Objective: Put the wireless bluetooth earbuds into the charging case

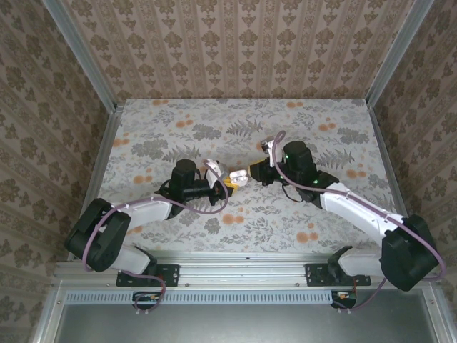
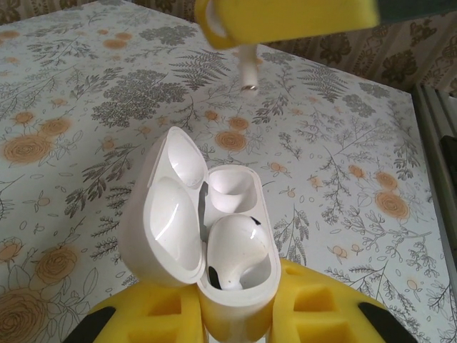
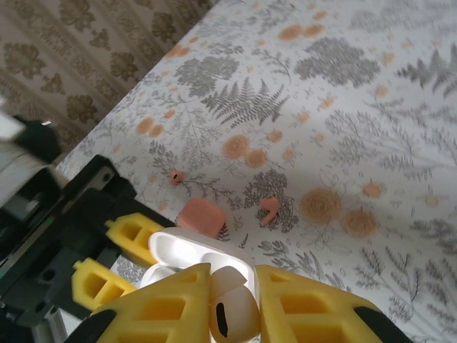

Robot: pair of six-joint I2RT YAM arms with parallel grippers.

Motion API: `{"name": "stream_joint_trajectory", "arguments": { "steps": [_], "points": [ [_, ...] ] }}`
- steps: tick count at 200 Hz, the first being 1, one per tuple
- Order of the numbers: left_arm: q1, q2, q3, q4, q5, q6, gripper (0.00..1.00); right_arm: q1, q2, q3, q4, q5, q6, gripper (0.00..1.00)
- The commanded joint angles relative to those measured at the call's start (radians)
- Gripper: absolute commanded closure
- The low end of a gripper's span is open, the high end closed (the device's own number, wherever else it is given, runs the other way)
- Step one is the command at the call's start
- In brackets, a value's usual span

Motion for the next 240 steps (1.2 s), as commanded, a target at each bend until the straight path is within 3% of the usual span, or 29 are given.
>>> {"name": "stream_joint_trajectory", "arguments": {
  "steps": [1, 87, 240],
  "points": [
    [0.010, -0.012, 0.023, 0.032, 0.039, -0.017, 0.84, 0.017, -0.045, -0.017, -0.016, 0.028, -0.169, 0.81],
    [0.010, -0.025, 0.026, 0.033, 0.053, -0.027, 0.84, 0.051, -0.036, 0.016, -0.107, 0.037, -0.335, 0.81],
    [0.008, -0.031, 0.031, 0.041, 0.084, -0.042, 0.84, 0.084, 0.020, 0.037, -0.028, 0.102, -0.355, 0.82]
  ]
}}
